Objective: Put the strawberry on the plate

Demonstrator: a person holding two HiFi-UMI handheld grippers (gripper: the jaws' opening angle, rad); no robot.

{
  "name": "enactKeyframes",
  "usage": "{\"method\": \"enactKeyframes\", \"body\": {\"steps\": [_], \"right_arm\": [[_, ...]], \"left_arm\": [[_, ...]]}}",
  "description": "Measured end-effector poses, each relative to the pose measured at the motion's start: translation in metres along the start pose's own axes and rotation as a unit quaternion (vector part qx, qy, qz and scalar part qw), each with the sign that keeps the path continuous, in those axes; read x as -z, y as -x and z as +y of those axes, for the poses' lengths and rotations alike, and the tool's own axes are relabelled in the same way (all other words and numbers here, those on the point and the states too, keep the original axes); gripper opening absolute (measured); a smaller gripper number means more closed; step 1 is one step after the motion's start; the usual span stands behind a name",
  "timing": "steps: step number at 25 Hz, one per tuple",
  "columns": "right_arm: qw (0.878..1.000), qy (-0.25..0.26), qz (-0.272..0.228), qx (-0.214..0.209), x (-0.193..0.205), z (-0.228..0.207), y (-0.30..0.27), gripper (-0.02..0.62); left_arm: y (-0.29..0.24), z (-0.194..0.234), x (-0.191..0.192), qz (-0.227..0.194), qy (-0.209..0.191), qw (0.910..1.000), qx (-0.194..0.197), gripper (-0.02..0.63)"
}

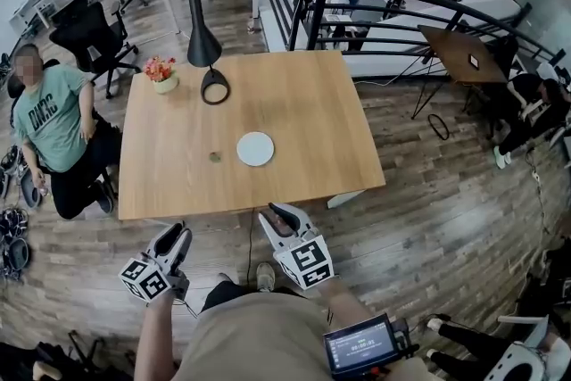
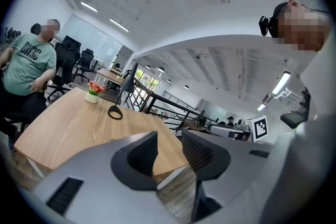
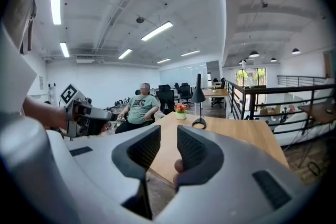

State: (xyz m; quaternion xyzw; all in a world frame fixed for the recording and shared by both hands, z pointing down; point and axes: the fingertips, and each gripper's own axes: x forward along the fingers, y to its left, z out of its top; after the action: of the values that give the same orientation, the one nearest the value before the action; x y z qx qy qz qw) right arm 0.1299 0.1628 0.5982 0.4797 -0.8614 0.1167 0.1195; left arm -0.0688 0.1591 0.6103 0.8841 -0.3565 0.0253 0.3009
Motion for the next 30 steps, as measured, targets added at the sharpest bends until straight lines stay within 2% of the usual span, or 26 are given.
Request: {"method": "enactKeyframes", "body": {"steps": [5, 8, 30], "right_arm": [[0.994, 0.100, 0.015, 0.027, 0.002, -0.003, 0.004, 0.084], [0.991, 0.126, 0.020, 0.034, 0.003, -0.004, 0.004, 0.084], [0.993, 0.112, 0.013, 0.036, -0.003, -0.039, -0.011, 0.084]], "left_arm": [[-0.005, -0.002, -0.002, -0.003, -0.011, 0.9999, -0.005, 0.130], [-0.008, 0.000, -0.004, -0.001, -0.012, 0.9999, -0.006, 0.130], [-0.051, -0.001, -0.016, 0.001, -0.031, 0.9995, 0.009, 0.130]]}}
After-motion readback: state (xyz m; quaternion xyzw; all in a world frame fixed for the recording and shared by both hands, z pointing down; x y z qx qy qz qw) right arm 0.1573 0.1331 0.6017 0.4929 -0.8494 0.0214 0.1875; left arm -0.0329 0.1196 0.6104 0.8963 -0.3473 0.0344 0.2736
